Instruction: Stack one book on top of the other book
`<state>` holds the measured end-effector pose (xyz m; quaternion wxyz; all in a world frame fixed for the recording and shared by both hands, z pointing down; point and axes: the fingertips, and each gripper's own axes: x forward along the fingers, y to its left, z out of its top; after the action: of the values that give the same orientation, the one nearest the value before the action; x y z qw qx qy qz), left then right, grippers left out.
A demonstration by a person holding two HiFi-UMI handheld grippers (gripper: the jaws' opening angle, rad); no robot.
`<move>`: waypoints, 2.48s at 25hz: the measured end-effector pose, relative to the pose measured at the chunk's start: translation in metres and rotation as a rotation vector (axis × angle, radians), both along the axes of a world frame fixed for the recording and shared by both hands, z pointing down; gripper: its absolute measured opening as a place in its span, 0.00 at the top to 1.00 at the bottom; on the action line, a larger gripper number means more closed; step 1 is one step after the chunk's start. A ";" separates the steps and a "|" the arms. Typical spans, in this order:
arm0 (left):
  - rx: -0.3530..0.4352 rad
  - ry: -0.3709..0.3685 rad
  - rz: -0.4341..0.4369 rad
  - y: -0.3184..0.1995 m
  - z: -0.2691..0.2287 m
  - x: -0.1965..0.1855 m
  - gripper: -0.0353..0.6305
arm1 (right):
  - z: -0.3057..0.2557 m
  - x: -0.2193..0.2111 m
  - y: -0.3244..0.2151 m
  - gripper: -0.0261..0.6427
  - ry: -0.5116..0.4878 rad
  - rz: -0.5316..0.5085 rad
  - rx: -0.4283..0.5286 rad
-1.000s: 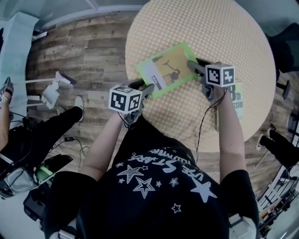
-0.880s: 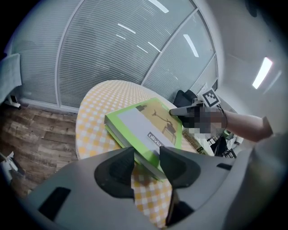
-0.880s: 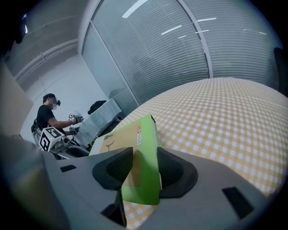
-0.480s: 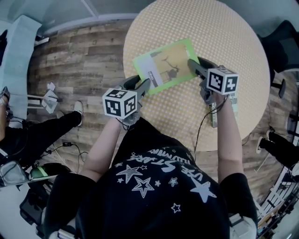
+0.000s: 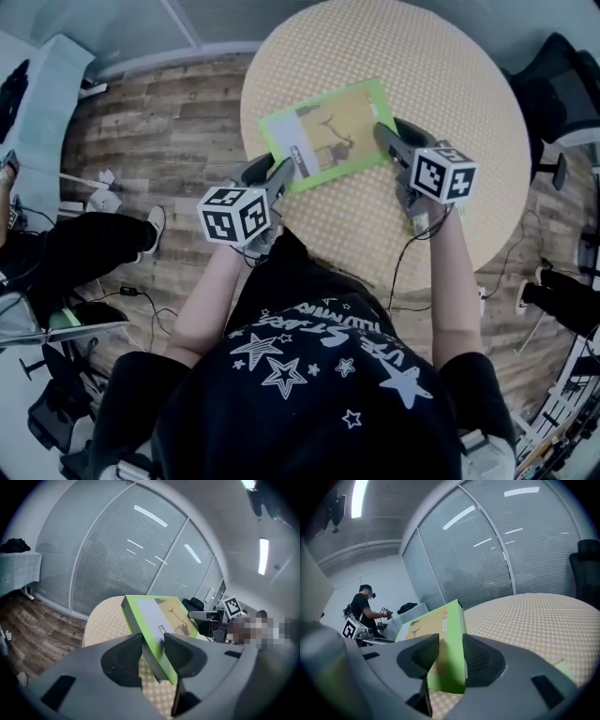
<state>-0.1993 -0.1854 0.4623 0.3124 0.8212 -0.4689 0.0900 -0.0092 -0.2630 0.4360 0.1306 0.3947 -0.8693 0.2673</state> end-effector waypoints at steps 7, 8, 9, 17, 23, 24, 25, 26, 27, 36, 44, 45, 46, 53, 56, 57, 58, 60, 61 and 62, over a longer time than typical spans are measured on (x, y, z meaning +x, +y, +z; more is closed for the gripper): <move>0.023 -0.012 -0.037 0.040 -0.011 0.017 0.73 | -0.005 0.023 0.049 0.72 -0.039 0.008 0.017; 0.025 -0.011 -0.044 0.045 -0.013 0.020 0.73 | -0.005 0.026 0.055 0.72 -0.043 0.010 0.018; 0.028 -0.009 -0.052 0.051 -0.014 0.023 0.73 | -0.005 0.030 0.061 0.72 -0.048 0.012 0.019; 0.016 0.013 -0.066 0.073 -0.017 0.053 0.73 | -0.013 0.059 0.082 0.72 -0.052 0.037 0.040; -0.005 0.038 -0.021 0.076 -0.011 0.055 0.73 | -0.013 0.062 0.088 0.72 -0.037 0.094 0.049; -0.006 0.039 -0.010 0.074 -0.011 0.055 0.73 | -0.012 0.063 0.088 0.72 -0.040 0.111 0.048; -0.008 0.041 0.000 0.072 -0.010 0.056 0.73 | -0.011 0.064 0.088 0.72 -0.042 0.130 0.044; -0.012 0.043 0.010 0.070 -0.010 0.056 0.73 | -0.009 0.065 0.088 0.72 -0.044 0.146 0.037; -0.016 0.045 0.020 0.068 -0.009 0.057 0.73 | -0.008 0.067 0.089 0.72 -0.044 0.160 0.030; -0.015 0.079 0.043 0.051 -0.007 0.063 0.73 | -0.003 0.078 0.090 0.72 -0.043 0.247 0.018; 0.001 0.048 -0.026 0.060 -0.012 0.073 0.74 | -0.001 0.087 0.082 0.72 -0.089 0.157 0.023; 0.001 0.046 -0.052 0.062 -0.012 0.076 0.74 | -0.001 0.088 0.079 0.72 -0.095 0.137 0.023; 0.003 0.039 -0.079 0.063 -0.013 0.083 0.74 | 0.000 0.094 0.075 0.72 -0.103 0.116 0.021; 0.014 -0.003 -0.218 0.065 -0.015 0.186 0.74 | 0.009 0.186 0.048 0.72 -0.161 -0.027 -0.007; 0.006 -0.007 -0.279 0.074 -0.009 0.204 0.74 | 0.016 0.199 0.046 0.72 -0.164 -0.079 -0.017; 0.003 -0.009 -0.300 0.079 -0.007 0.210 0.74 | 0.017 0.203 0.048 0.72 -0.164 -0.097 -0.018; 0.001 -0.012 -0.318 0.084 -0.006 0.217 0.74 | 0.017 0.207 0.050 0.72 -0.166 -0.114 -0.017; 0.002 -0.019 -0.346 0.096 -0.006 0.236 0.74 | 0.017 0.224 0.058 0.72 -0.173 -0.141 -0.016; 0.007 -0.021 -0.361 0.103 -0.007 0.248 0.74 | 0.015 0.235 0.063 0.72 -0.175 -0.154 -0.012; 0.011 -0.023 -0.377 0.109 -0.009 0.258 0.74 | 0.014 0.243 0.068 0.72 -0.175 -0.168 -0.009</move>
<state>0.0582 -0.0765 0.4533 0.3140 0.7195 -0.6184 0.0368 0.2343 -0.1951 0.4501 0.0780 0.2951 -0.9062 0.2927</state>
